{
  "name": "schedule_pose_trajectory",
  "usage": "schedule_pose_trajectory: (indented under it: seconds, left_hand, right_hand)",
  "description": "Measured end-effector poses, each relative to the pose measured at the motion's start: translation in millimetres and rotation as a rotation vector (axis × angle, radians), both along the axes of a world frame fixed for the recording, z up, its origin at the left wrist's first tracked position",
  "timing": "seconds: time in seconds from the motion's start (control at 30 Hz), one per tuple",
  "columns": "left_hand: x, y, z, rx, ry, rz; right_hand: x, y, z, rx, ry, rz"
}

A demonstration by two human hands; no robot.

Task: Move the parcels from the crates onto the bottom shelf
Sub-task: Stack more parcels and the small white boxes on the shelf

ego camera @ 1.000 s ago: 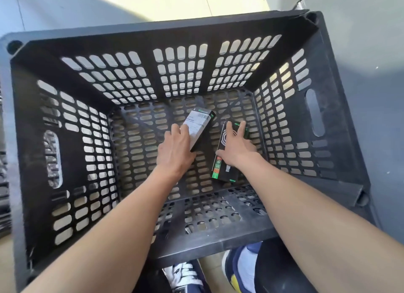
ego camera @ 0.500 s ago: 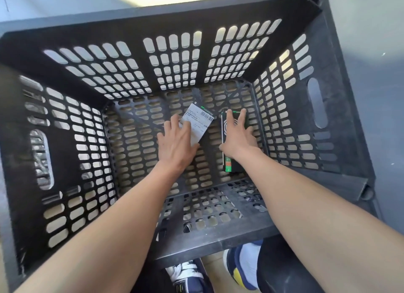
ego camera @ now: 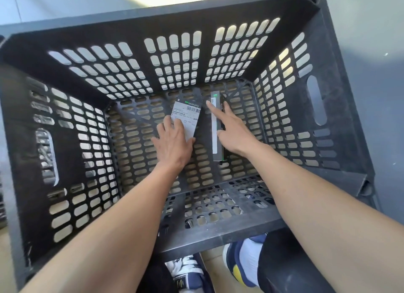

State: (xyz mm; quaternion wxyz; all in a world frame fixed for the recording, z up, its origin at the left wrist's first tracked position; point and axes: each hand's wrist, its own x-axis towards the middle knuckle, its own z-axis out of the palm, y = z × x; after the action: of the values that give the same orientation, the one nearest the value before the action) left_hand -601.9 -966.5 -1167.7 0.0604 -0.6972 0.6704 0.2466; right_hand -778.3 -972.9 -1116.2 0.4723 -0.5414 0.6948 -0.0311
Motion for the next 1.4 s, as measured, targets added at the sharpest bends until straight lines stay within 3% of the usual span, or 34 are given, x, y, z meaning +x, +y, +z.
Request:
schedule_pose_trajectory:
  seconds: [0.27,0.5,0.63,1.13,1.4]
  left_hand:
    - [-4,1,4,0.004,0.019,-0.004]
    - [-11,1,4,0.030,0.011,-0.015]
    - [-11,1,2,0.037,-0.007,-0.032]
    - [-21,-1,-5,-0.005,-0.030,-0.120]
    - [-28,-7,2,-0.020,0.023,-0.079]
  right_hand:
    - [-11,2,-4,-0.040,0.117,-0.092]
    - [-17,1,-3,-0.079,0.000,-0.243]
    - [-16,3,-11,-0.043,0.074,-0.262]
    - [5,7,-39,0.128,0.440,0.035]
    - [6,4,-35,0.111,0.424,-0.010]
